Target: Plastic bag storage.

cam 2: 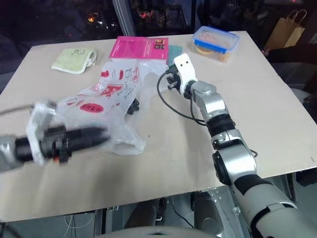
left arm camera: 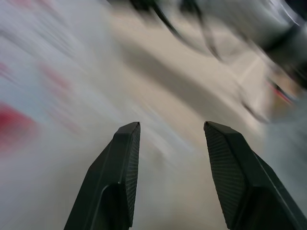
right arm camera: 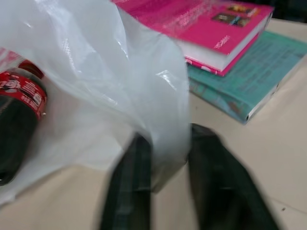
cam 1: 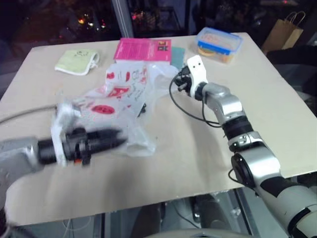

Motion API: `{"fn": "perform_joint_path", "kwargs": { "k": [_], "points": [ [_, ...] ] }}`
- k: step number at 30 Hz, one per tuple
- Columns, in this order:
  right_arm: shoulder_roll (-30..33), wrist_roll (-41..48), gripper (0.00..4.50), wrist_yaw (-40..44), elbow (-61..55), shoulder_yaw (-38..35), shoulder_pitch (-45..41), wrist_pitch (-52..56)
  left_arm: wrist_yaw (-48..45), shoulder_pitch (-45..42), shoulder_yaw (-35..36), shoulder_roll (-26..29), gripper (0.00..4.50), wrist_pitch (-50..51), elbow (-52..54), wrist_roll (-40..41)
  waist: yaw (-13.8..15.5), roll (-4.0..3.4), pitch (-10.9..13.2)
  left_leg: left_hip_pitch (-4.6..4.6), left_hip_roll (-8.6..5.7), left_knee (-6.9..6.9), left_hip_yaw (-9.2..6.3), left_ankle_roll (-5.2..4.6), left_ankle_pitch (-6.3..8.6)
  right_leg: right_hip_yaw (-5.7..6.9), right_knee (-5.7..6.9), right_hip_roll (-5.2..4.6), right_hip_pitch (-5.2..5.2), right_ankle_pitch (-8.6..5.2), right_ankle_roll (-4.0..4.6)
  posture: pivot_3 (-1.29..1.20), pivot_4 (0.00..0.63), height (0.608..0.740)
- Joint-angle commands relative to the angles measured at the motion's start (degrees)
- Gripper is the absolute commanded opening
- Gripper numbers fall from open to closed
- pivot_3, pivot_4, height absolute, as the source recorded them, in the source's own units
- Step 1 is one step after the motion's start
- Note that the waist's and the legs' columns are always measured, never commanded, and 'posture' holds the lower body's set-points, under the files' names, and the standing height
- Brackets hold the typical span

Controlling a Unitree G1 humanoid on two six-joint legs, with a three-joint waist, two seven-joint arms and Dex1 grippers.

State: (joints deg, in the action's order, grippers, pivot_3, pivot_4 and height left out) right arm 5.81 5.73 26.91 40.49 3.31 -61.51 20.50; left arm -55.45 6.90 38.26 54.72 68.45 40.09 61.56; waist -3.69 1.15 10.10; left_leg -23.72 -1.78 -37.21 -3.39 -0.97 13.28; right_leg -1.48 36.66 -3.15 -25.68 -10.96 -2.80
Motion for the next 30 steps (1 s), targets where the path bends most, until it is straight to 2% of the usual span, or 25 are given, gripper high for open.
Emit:
{"fn": "perform_joint_path", "kwargs": {
  "k": [1, 4, 7, 10, 14, 18, 21, 23, 25, 26, 28, 29, 30],
  "points": [
    [-0.04, 0.14, 0.05, 0.59, -1.36, -0.5, -1.7, -1.25, 1.68, 2.24, -2.38, -2.0, 2.17, -5.95, 5.77, -1.23, 0.59, -0.01, 0.01, 0.02, 0.02, 0.0, -0.05, 0.02, -0.01, 0.06, 0.06, 0.01, 0.01, 0.02, 0.05, 0.0, 0.15, 0.74],
    [0.42, -0.03, 0.05, 0.24, -2.72, -0.55, -1.29, -0.07, 7.04, 3.77, -11.47, -5.27, 2.17, -11.73, 6.31, -9.59, 1.05, -0.12, -0.01, 0.12, 0.05, -0.01, -0.05, 0.01, -0.02, 0.09, 0.09, 0.07, 0.09, 0.15, 0.23, 0.0, 0.15, 0.74],
    [1.04, -0.29, 0.0, 0.18, -4.08, -0.41, -0.71, 0.87, 13.47, -0.13, -17.7, -9.36, 2.96, -12.95, 4.36, -12.09, 1.37, -0.11, -0.01, 0.4, 0.09, -0.05, 0.02, 0.01, -0.04, 0.03, 0.12, 0.22, 0.35, 0.15, 0.24, 0.0, 0.15, 0.74],
    [1.84, -0.38, 0.0, 0.17, -6.82, -0.31, 0.45, 2.63, 20.63, -5.37, -26.85, -13.29, 4.21, -14.28, 3.61, -18.31, 1.53, -0.14, 0.01, 0.73, 0.07, -0.02, 0.0, 0.0, -0.03, 0.04, 0.1, 0.24, 0.69, 0.14, 0.24, 0.0, 0.15, 0.74],
    [2.35, -0.42, 0.0, 0.25, -9.79, -0.12, 1.68, 4.59, 25.14, -10.28, -32.14, -16.46, 4.21, -13.79, 1.46, -21.1, 1.52, -0.13, 0.0, 0.86, 0.07, 0.01, -0.02, -0.02, -0.02, 0.04, 0.06, 0.25, 0.85, 0.15, 0.23, 0.0, 0.15, 0.74],
    [2.96, -0.49, 0.0, 0.29, -11.82, -0.02, 2.88, 6.1, 32.21, -16.2, -41.21, -20.7, 4.21, -13.34, -5.35, -29.13, 1.6, -0.13, 0.0, 0.88, 0.05, 0.01, -0.03, -0.02, -0.02, 0.05, 0.11, 0.26, 0.85, 0.15, 0.23, 0.0, 0.15, 0.74],
    [3.13, -0.3, 0.0, -0.09, -12.26, -0.38, 3.35, 6.71, 34.4, -18.61, -41.17, -26.07, 3.46, -14.37, -7.77, -29.19, 1.56, -0.12, 0.0, 0.89, 0.04, -0.01, -0.01, -0.03, -0.02, 0.03, 0.09, 0.26, 0.88, 0.16, 0.22, 0.0, 0.15, 0.74],
    [3.29, -0.21, 0.0, -0.24, -12.5, -0.59, 3.53, 6.93, 34.12, -18.5, -38.27, -28.61, 2.48, -14.14, -7.51, -26.48, 1.5, -0.11, 0.01, 0.87, 0.06, -0.01, -0.02, -0.03, -0.02, 0.04, 0.09, 0.27, 0.86, 0.16, 0.22, 0.0, 0.15, 0.74],
    [3.52, 0.35, 0.0, 0.03, -12.63, -1.15, 3.24, 7.21, 33.42, -18.86, -32.32, -30.67, 1.49, -13.15, -6.6, -20.23, 1.5, -0.11, 0.01, 0.87, 0.08, 0.0, -0.02, -0.02, -0.02, 0.04, 0.1, 0.26, 0.84, 0.15, 0.23, 0.0, 0.15, 0.74],
    [3.76, 0.81, 0.0, 0.24, -12.62, -1.63, 2.8, 7.43, 34.11, -19.83, -27.13, -31.76, 1.09, -11.83, -6.92, -13.38, 1.51, -0.11, 0.01, 0.85, 0.1, 0.0, -0.03, -0.02, -0.02, 0.05, 0.09, 0.27, 0.83, 0.15, 0.23, 0.0, 0.15, 0.74],
    [4.28, 2.42, 0.0, 1.13, -12.89, -2.95, 1.6, 7.94, 35.73, -22.43, -17.89, -30.16, 0.23, -8.47, -9.41, 2.48, 1.48, -0.08, 0.03, 0.85, 0.14, -0.01, -0.05, -0.02, -0.02, 0.06, 0.1, 0.25, 0.82, 0.15, 0.23, 0.0, 0.15, 0.74],
    [4.41, 3.71, 0.0, 1.48, -13.03, -3.98, 0.79, 8.37, 37.2, -23.95, -14.42, -28.18, 0.02, -7.61, -11.46, 10.34, 1.5, -0.08, 0.03, 0.84, 0.16, -0.03, -0.08, -0.02, -0.02, 0.11, 0.1, 0.25, 0.83, 0.15, 0.23, 0.0, 0.15, 0.74],
    [4.55, 5.61, 0.0, 2.07, -13.21, -5.49, -0.52, 9.17, 38.84, -26.42, -11.36, -25.0, 0.02, -7.76, -14.42, 19.27, 1.5, -0.08, 0.03, 0.84, 0.15, -0.05, -0.09, -0.02, -0.02, 0.12, 0.1, 0.25, 0.84, 0.15, 0.22, 0.0, 0.15, 0.74]
  ]
}}
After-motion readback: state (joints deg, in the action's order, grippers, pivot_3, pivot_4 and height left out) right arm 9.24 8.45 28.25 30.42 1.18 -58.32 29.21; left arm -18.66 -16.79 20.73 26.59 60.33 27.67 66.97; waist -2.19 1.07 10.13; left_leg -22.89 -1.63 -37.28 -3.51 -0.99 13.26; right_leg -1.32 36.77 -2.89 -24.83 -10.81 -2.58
